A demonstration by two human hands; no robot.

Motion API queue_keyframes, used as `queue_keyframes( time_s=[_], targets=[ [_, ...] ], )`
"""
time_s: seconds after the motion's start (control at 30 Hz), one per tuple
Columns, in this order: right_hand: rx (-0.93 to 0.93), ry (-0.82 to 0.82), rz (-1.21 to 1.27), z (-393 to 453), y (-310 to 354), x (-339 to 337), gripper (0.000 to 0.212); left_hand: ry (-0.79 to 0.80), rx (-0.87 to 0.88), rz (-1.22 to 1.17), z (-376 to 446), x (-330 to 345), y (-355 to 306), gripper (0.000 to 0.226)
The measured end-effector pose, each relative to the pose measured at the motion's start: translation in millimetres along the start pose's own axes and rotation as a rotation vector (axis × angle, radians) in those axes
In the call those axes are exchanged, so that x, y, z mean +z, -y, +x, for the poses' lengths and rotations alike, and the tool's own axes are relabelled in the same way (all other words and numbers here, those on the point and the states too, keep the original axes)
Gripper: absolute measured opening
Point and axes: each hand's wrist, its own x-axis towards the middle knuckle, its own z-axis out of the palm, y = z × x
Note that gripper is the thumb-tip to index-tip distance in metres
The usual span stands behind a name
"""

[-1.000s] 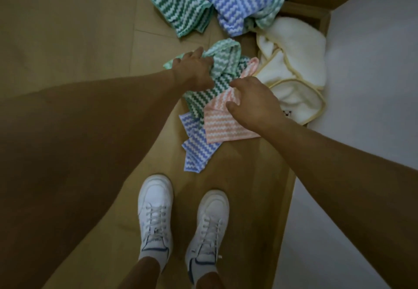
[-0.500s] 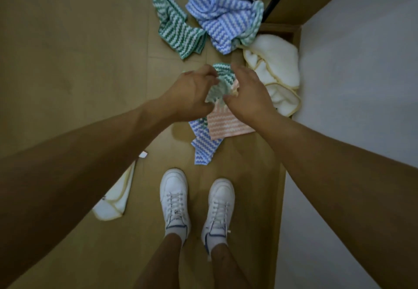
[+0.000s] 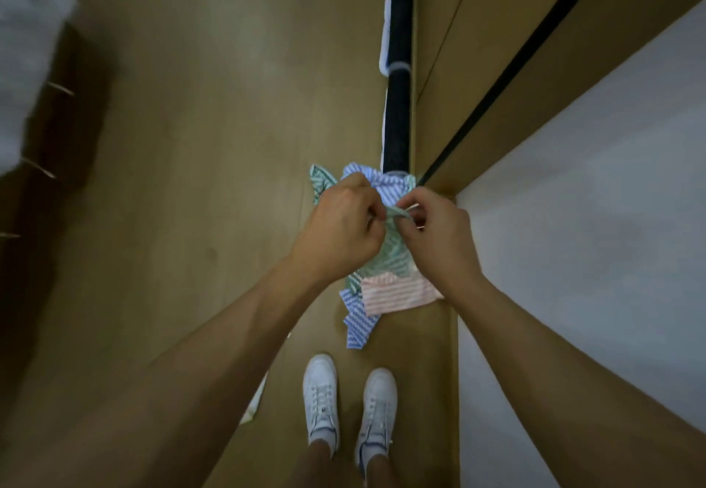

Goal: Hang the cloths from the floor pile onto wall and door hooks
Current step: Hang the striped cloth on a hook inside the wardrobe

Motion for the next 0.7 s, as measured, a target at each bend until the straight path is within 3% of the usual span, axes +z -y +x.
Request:
queue_keyframes(
  time_s=[0.2, 0.33, 0.5, 0.7],
  targets=[
    [-0.195, -0.061, -0.011, -15, 112, -95, 0.013, -0.106, 0.038, -0.009, -3, -120, -77, 0.012],
    [-0.303, -0.088, -0.089, -28, 177, -147, 0.015, -0.159, 0.089, 0.007, -16, -191, -116, 0.026],
    [-0.378, -0.029, -0.132, -48, 244, -195, 0.013, -0.263, 0.118, 0.231, -40, -267, -152, 0.017],
    [-0.492, 0.060, -0.158, -68, 290, -222, 0.012, -0.405, 0.016, 0.398, -80, -329, -169, 0.021]
  ],
)
